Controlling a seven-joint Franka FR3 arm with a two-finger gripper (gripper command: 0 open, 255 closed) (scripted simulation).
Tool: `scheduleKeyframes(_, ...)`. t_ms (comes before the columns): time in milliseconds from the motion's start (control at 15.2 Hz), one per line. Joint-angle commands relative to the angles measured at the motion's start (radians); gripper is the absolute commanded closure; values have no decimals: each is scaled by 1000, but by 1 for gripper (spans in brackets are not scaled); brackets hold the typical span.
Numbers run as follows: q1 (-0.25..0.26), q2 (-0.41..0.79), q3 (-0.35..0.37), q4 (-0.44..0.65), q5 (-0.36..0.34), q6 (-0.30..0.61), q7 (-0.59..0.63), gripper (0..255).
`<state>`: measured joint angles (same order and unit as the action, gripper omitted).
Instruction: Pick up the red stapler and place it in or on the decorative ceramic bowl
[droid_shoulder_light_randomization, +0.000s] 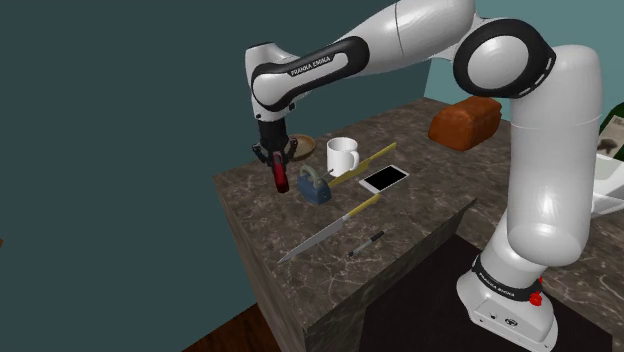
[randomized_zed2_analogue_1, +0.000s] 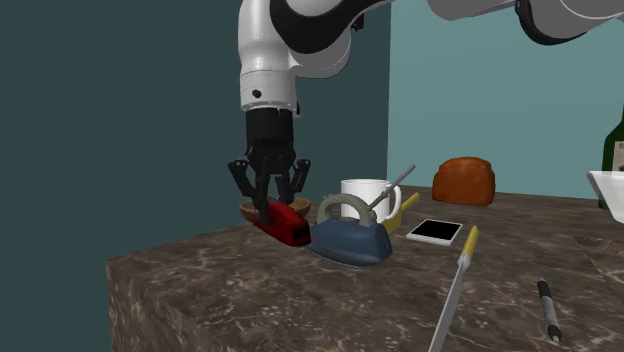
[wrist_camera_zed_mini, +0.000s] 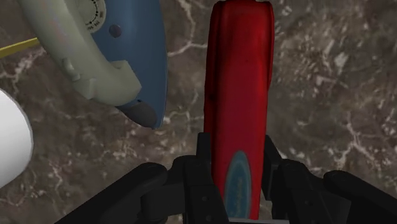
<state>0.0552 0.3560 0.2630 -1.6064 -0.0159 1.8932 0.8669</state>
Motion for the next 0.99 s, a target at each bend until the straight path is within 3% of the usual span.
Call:
scheduleKeyframes(0,1,-1,1,25,0,-26,1,255)
scheduleKeyframes(924,5,-16,5,189,4,-204,7,255)
